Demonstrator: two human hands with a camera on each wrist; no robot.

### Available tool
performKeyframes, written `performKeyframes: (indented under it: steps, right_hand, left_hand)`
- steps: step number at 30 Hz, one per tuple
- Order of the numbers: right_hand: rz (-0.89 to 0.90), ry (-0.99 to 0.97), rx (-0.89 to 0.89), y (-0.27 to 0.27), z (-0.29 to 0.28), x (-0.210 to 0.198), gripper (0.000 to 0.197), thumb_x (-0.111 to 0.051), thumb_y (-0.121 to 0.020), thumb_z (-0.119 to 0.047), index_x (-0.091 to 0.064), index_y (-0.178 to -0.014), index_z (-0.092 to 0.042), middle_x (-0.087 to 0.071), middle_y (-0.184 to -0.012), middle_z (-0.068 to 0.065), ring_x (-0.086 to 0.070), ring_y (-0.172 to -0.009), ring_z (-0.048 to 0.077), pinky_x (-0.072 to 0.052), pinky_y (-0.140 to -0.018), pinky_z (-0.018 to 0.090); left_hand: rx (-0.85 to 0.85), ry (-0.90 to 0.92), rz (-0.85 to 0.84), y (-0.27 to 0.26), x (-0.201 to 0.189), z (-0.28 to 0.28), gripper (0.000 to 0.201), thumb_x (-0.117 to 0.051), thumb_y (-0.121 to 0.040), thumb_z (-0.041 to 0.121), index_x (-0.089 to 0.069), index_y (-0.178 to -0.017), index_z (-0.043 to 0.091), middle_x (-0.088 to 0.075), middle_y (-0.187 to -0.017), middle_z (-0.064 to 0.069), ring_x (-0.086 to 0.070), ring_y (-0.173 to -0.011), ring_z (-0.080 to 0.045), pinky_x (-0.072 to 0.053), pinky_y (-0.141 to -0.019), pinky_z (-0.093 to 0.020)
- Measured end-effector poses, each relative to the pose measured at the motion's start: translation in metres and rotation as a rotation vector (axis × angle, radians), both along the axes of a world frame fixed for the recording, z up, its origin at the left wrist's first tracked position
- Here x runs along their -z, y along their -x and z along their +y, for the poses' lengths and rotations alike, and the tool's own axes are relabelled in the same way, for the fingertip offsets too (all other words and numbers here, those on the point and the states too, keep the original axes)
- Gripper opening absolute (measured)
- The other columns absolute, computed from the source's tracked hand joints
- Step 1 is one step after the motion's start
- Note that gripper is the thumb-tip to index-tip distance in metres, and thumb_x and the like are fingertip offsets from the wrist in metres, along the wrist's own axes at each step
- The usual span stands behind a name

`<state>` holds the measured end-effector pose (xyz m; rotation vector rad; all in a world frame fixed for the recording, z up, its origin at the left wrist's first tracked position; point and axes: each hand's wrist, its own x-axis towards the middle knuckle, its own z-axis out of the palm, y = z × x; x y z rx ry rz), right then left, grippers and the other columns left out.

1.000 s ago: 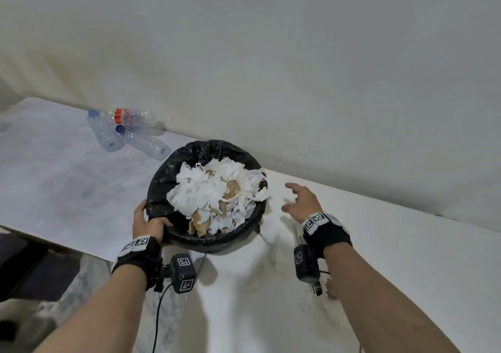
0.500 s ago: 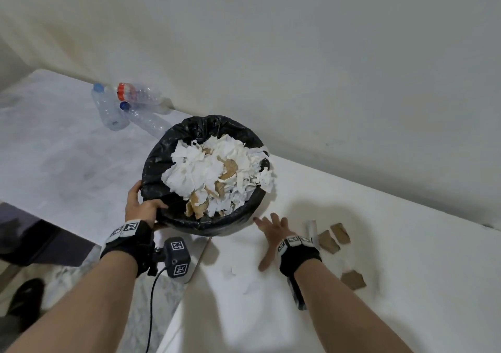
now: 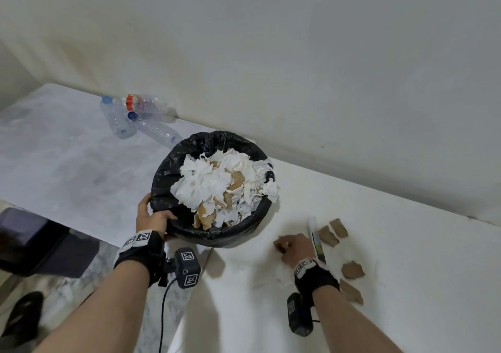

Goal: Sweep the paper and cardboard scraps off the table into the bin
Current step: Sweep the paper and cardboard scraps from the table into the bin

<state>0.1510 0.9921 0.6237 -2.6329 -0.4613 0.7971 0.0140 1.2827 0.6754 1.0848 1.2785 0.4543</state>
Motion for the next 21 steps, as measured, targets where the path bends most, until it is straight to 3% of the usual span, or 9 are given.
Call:
performKeyframes:
  steps: [1,3,5,7,11,14,18,21]
  right_hand:
    - [0.001,-0.054,0.082,-0.003,-0.001,-0.008,0.033,-0.059,-0.079,0.002,-0.073,-0.105,-0.014,-0.068,-0.110,0.003,-0.062,-0.110,0.021,-0.045,-0.086,0.016]
    - [-0.047,-0.194,0.220,-0.013,0.000,-0.033,0.027,-0.065,-0.076,0.002,-0.076,-0.094,-0.015,-0.073,-0.102,0.005,-0.068,-0.096,0.019,-0.047,-0.079,0.016]
    - [-0.124,-0.334,0.297,-0.023,0.004,-0.071,0.020,-0.071,-0.075,0.001,-0.078,-0.087,-0.013,-0.075,-0.091,0.007,-0.067,-0.081,0.017,-0.046,-0.078,0.018]
    - [-0.229,-0.448,0.351,-0.031,0.012,-0.115,0.017,-0.073,-0.074,-0.001,-0.078,-0.084,-0.013,-0.075,-0.088,0.006,-0.063,-0.077,0.013,-0.046,-0.078,0.018]
    - [-0.395,-0.595,0.284,-0.029,0.044,-0.178,0.016,-0.074,-0.073,-0.004,-0.078,-0.084,-0.015,-0.072,-0.083,-0.001,-0.062,-0.074,0.012,-0.049,-0.075,0.021]
    - [-0.403,-0.640,0.183,-0.004,0.076,-0.197,0.014,-0.074,-0.077,-0.006,-0.078,-0.086,-0.015,-0.070,-0.084,-0.001,-0.060,-0.073,0.010,-0.045,-0.068,0.015]
    - [-0.306,-0.624,0.080,0.033,0.108,-0.190,0.016,-0.072,-0.081,-0.011,-0.076,-0.094,-0.017,-0.072,-0.092,0.002,-0.062,-0.080,0.011,-0.054,-0.082,0.026]
    - [-0.213,-0.593,0.009,0.046,0.113,-0.187,0.035,-0.072,-0.081,-0.022,-0.068,-0.116,-0.025,-0.068,-0.117,0.000,-0.063,-0.099,0.013,-0.047,-0.094,0.024]
  left_hand:
    - [-0.001,-0.001,-0.003,0.004,-0.002,-0.002,0.087,-0.053,-0.067,-0.015,-0.051,-0.131,0.044,-0.062,-0.122,-0.014,-0.065,-0.096,-0.043,-0.057,-0.076,-0.063]
    - [0.012,0.000,-0.009,0.011,-0.006,-0.006,0.088,-0.052,-0.068,-0.015,-0.049,-0.135,0.042,-0.062,-0.120,-0.015,-0.064,-0.092,-0.041,-0.057,-0.077,-0.063]
    - [0.025,-0.003,0.001,0.021,-0.010,-0.010,0.087,-0.052,-0.070,-0.014,-0.048,-0.136,0.042,-0.061,-0.118,-0.013,-0.062,-0.088,-0.038,-0.057,-0.076,-0.064]
    - [0.046,-0.004,0.013,0.030,-0.018,-0.014,0.086,-0.054,-0.071,-0.013,-0.048,-0.136,0.042,-0.061,-0.118,-0.012,-0.062,-0.090,-0.039,-0.057,-0.075,-0.065]
    - [0.100,-0.030,0.042,0.043,-0.023,-0.022,0.086,-0.055,-0.069,-0.012,-0.047,-0.137,0.040,-0.060,-0.118,-0.014,-0.061,-0.094,-0.040,-0.057,-0.076,-0.062]
    - [0.142,-0.053,0.058,0.049,-0.025,-0.026,0.088,-0.057,-0.064,-0.010,-0.047,-0.133,0.043,-0.061,-0.120,-0.016,-0.061,-0.097,-0.042,-0.058,-0.077,-0.060]
    - [0.179,-0.072,0.062,0.056,-0.029,-0.032,0.088,-0.057,-0.064,-0.011,-0.048,-0.135,0.040,-0.061,-0.119,-0.015,-0.061,-0.099,-0.039,-0.059,-0.079,-0.052]
    - [0.200,-0.093,0.057,0.061,-0.033,-0.035,0.084,-0.057,-0.068,-0.013,-0.047,-0.138,0.034,-0.061,-0.115,-0.014,-0.060,-0.096,-0.036,-0.057,-0.076,-0.042]
